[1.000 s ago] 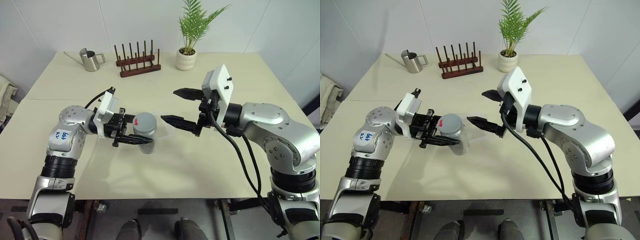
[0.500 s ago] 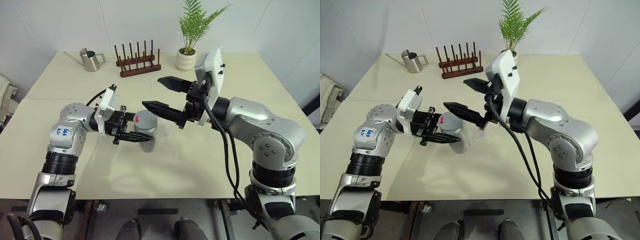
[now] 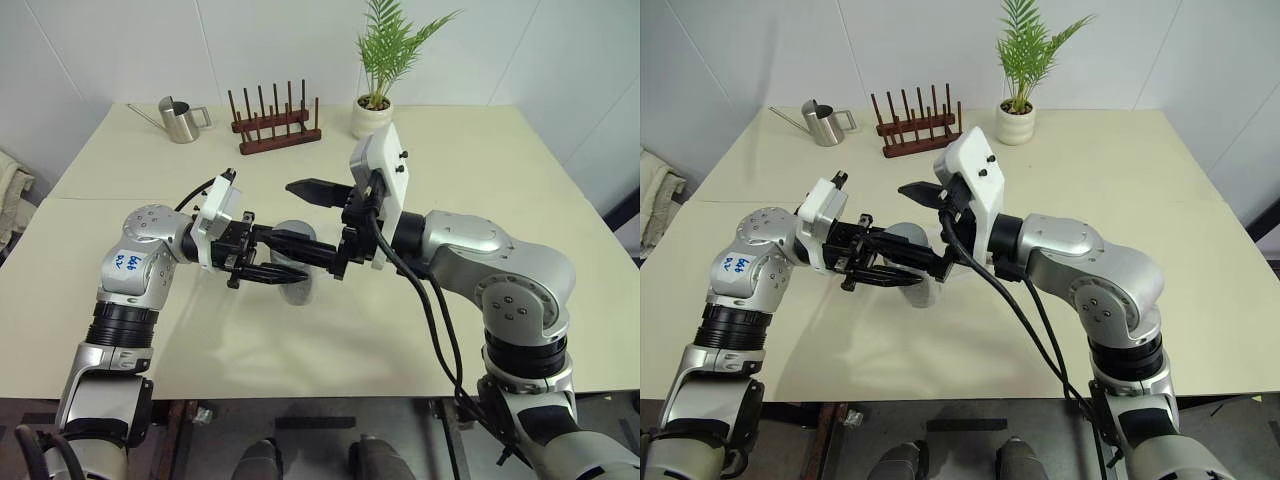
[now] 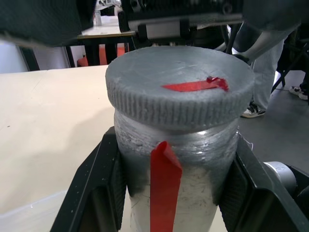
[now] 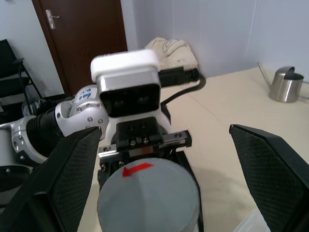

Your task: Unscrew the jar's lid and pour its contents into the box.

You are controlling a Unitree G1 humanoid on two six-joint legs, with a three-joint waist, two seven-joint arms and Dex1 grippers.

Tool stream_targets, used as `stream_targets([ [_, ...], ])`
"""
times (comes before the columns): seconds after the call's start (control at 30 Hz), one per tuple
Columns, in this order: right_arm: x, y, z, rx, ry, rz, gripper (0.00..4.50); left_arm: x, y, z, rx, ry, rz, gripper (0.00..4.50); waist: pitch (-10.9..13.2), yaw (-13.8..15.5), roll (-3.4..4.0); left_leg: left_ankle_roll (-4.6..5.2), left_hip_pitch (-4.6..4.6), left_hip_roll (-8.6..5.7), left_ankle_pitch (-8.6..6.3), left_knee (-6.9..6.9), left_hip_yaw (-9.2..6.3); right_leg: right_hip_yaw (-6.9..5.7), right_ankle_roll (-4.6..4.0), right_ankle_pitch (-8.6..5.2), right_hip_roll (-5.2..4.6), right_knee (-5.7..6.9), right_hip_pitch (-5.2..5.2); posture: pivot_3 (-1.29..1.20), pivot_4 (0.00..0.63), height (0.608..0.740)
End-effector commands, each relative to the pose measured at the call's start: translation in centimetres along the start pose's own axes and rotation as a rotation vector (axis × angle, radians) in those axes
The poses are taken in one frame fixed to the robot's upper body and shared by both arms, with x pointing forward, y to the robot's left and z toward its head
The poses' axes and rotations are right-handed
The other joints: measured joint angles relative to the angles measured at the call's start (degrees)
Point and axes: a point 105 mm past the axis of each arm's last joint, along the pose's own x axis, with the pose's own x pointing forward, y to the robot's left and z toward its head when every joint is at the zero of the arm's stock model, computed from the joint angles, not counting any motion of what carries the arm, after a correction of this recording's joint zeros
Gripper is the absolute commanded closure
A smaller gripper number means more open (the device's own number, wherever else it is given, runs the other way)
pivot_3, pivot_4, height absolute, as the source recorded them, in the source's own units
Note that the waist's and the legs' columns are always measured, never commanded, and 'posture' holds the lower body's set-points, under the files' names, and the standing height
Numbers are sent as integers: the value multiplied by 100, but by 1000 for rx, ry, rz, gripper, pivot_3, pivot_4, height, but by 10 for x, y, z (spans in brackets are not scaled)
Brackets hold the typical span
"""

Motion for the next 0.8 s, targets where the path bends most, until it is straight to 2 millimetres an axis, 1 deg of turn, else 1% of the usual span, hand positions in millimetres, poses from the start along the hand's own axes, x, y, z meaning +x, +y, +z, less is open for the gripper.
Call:
stream_targets([
  [0.03,1,7,1,-44,-2,21,27,1,3,10,52,-2,-2,2459,0,1,0,0,0,0,0,0,0,0,0,0,0,0,0,0,150,740],
  [0.17,1,6,-5,-53,26,19,27,1,2,9,56,2,1,2459,0,0,0,0,0,0,0,0,-1,0,0,0,0,0,0,0,150,740],
  [0.37,-1,4,-8,-62,42,10,27,1,2,9,57,0,4,2459,0,2,0,0,0,0,0,0,-1,0,0,0,0,-1,0,0,150,740],
  [0.53,-7,-1,-5,-79,44,-18,27,1,3,9,58,-1,11,2459,0,2,0,0,0,0,0,0,-1,0,0,0,0,-1,0,0,150,740],
  [0.8,-17,-6,-5,-97,69,-44,27,2,5,9,60,-2,12,2459,0,7,0,0,-1,0,0,0,0,0,0,0,0,-2,0,0,150,740],
])
